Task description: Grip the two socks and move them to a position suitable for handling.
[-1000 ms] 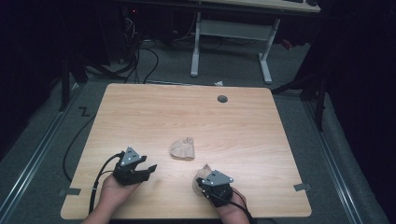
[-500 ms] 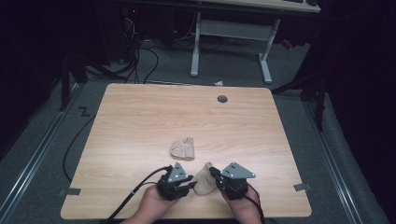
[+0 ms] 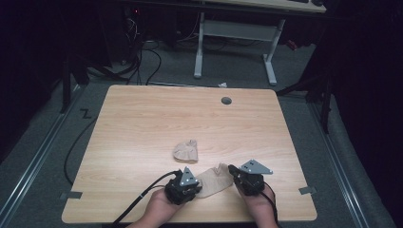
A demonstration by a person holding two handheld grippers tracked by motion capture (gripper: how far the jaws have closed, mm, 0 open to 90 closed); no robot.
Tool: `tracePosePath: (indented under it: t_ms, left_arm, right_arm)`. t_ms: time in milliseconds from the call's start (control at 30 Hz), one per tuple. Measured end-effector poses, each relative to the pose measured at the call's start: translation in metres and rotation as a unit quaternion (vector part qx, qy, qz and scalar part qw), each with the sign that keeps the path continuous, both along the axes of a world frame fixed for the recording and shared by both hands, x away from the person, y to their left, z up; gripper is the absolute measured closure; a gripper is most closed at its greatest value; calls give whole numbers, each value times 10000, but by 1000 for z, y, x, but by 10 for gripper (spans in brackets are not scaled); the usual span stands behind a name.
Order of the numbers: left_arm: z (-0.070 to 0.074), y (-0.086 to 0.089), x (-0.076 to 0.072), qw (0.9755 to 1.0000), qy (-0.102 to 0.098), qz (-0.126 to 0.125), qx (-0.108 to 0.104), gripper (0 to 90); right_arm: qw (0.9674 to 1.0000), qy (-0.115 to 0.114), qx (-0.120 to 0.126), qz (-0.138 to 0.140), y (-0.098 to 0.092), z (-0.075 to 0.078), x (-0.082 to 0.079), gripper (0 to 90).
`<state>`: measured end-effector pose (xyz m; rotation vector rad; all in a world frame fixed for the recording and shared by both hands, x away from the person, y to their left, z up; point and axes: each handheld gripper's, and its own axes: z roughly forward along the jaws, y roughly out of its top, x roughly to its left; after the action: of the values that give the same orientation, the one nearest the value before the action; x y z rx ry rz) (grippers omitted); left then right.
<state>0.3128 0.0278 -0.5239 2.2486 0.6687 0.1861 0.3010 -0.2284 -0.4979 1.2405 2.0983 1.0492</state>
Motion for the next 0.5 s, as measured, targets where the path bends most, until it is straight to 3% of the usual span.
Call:
tracePosePath:
  t_ms: [100, 133, 233, 300, 333, 500]
  left_arm:
    - [0, 6, 3, 10000, 31, 92, -11, 764]
    - [0, 9, 5, 9999, 28, 152, -2, 762]
    - [0, 13, 8, 9997, -54, 223, 50, 751]
    - [0, 14, 9, 9997, -98, 205, 74, 734]
    - [0, 15, 10, 9998, -71, 185, 45, 729]
    - [1, 21, 10, 9997, -62, 191, 117, 729]
  right_arm:
    - [9998, 151, 82, -50, -4, -6, 4, 875]
    - [9994, 285, 123, -118, -6, -12, 6, 816]
    - [9996, 207, 19, -190, -6, -13, 7, 778]
    - [9999, 94, -11, -108, -4, -11, 6, 781]
    - [9998, 165, -75, 96, 2, -12, 6, 845]
    - [9981, 485, -263, 271, 8, -22, 6, 894]
